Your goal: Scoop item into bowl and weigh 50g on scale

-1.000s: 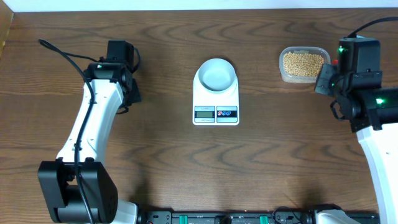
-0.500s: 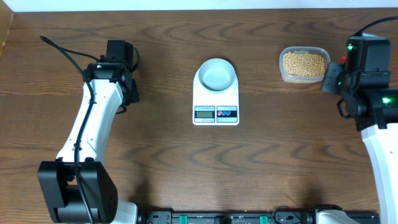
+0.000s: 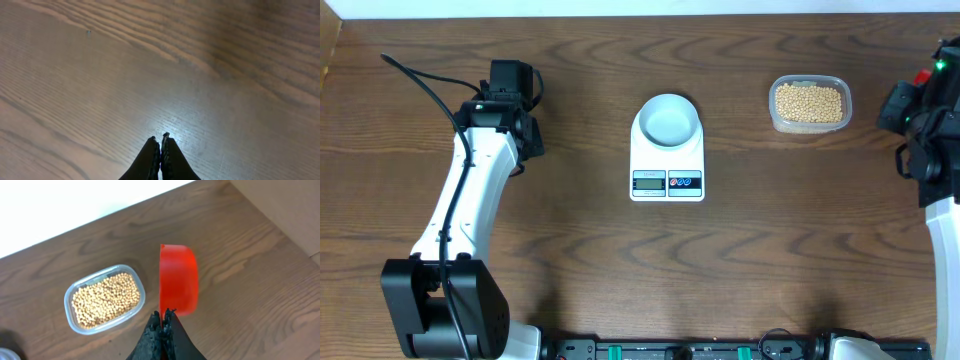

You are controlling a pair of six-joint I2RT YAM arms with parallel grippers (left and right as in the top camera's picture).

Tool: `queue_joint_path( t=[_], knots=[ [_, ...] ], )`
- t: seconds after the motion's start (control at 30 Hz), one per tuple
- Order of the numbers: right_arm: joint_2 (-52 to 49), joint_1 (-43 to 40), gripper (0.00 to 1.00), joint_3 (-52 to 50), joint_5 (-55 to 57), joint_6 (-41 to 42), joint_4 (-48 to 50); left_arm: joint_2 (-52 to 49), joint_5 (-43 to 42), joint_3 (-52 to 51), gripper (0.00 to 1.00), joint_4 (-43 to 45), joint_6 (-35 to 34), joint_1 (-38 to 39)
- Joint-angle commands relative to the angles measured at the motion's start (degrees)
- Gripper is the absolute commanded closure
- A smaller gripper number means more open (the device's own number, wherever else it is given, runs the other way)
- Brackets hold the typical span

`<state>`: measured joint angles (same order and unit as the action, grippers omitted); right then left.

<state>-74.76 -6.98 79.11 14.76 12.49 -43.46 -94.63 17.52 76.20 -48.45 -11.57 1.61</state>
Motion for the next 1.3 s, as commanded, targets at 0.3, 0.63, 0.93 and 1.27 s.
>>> queue_joint_path(
  t=[0.3,0.63,0.93,1.27],
  knots=[
    [-3.4,-0.6,0.99,1.0,-4.4,-3.4,5.2,0.4,-12.7,0.0,0.93,5.0,-11.5,4.0],
    [-7.4,-0.5,0.99,1.0,-16.3,-3.1,5.0,0.3,-7.9,-2.8,0.92,2.5,-28.3,22.2],
    [-7.5,-0.5,0.99,1.0,-18.2,-2.7,1.0,0.3,-0.3,-12.3,0.93,14.1,-42.9,35.8],
    [-7.5,-0.5,0.99,1.0,-18.1,-2.7,3.5,-0.7,6.2,-17.4,0.93,26.3,-47.6,38.6]
  ],
)
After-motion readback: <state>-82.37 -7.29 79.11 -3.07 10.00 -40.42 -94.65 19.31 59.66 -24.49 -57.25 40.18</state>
